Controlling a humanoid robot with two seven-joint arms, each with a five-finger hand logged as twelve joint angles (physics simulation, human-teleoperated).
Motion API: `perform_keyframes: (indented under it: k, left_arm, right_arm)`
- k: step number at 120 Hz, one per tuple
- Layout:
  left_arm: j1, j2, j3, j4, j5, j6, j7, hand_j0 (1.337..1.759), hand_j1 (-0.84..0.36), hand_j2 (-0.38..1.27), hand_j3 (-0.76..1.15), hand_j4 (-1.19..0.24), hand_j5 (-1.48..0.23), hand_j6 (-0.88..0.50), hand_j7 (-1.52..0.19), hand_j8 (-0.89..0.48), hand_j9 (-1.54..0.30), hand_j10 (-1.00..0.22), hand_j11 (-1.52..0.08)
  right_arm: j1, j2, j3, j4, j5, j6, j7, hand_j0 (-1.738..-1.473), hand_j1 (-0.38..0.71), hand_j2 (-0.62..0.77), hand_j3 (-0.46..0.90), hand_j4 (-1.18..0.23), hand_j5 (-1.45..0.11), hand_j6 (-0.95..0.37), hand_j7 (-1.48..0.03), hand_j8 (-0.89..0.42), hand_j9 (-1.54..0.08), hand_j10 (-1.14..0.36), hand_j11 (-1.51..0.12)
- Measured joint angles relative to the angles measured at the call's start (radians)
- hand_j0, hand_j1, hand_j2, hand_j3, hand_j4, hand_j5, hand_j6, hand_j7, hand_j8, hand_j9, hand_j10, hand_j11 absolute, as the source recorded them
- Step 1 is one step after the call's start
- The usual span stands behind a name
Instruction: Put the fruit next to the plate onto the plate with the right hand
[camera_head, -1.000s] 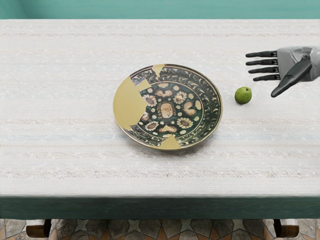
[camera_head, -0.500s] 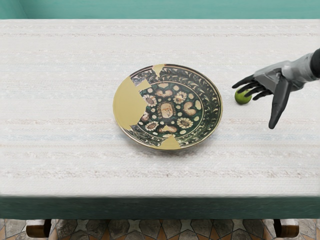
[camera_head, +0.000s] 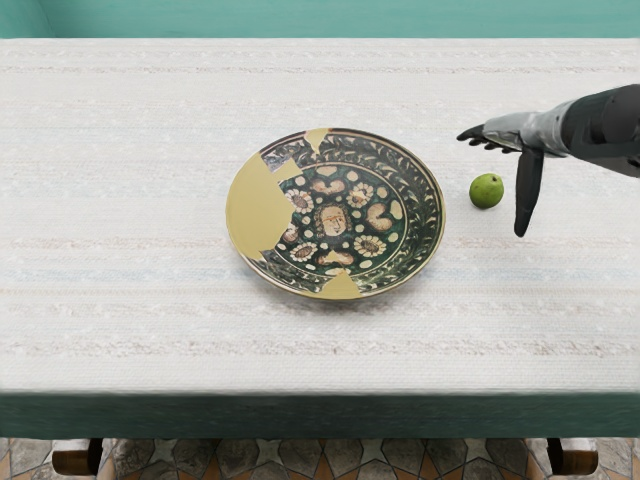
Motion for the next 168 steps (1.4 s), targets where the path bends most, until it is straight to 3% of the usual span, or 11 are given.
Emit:
perform_keyframes:
  k: [32,68,128,144,168]
  left_arm:
    - [0.0,0.0,0.001,0.0,0.0,0.0,0.0,1.658,0.33,0.0,0.0,-0.01,-0.02,-0.01,-0.02,-0.01,-0.02,-0.01,-0.02]
    - [-0.003,0.0,0.002,0.0,0.0,0.0,0.0,1.658,0.33,0.0,0.0,-0.01,-0.02,-0.01,-0.02,-0.01,-0.02,-0.01,-0.02]
    - [-0.006,0.0,0.003,-0.002,0.0,0.001,0.0,1.658,0.33,0.0,0.0,-0.01,-0.02,-0.01,-0.02,-0.01,-0.02,-0.01,-0.02]
    - [-0.006,0.0,0.004,-0.003,0.0,0.001,0.0,1.658,0.33,0.0,0.0,-0.01,-0.02,-0.01,-0.02,-0.01,-0.02,-0.01,-0.02]
    - [-0.021,0.0,0.006,-0.003,0.0,0.001,0.0,1.658,0.33,0.0,0.0,-0.01,-0.02,-0.01,-0.02,-0.01,-0.02,-0.01,-0.02]
  right_arm:
    - [-0.032,0.046,-0.015,-0.015,-0.097,-0.116,0.0,-1.658,-0.34,0.0,0.0,-0.02,-0.02,-0.02,-0.02,-0.02,-0.02,-0.02,-0.02]
    - [-0.065,0.13,-0.105,-0.033,-0.139,-0.413,0.0,-1.658,-0.35,0.0,0.0,-0.01,0.0,-0.01,0.0,-0.01,0.0,-0.01,0.0]
    - [-0.146,0.194,-0.213,-0.12,-0.172,-0.583,0.0,-1.658,-0.33,0.0,0.0,-0.02,-0.03,-0.02,-0.03,-0.02,-0.03,-0.02,-0.03]
    - [-0.164,0.234,-0.213,-0.187,-0.19,-0.615,0.0,-1.658,-0.31,0.0,0.0,-0.04,-0.04,-0.04,-0.04,-0.04,-0.04,-0.04,-0.04]
    - [-0.195,0.339,-0.211,-0.351,-0.216,-0.633,0.0,-1.658,-0.3,-0.01,0.0,-0.05,-0.06,-0.05,-0.06,-0.05,-0.06,-0.05,-0.06]
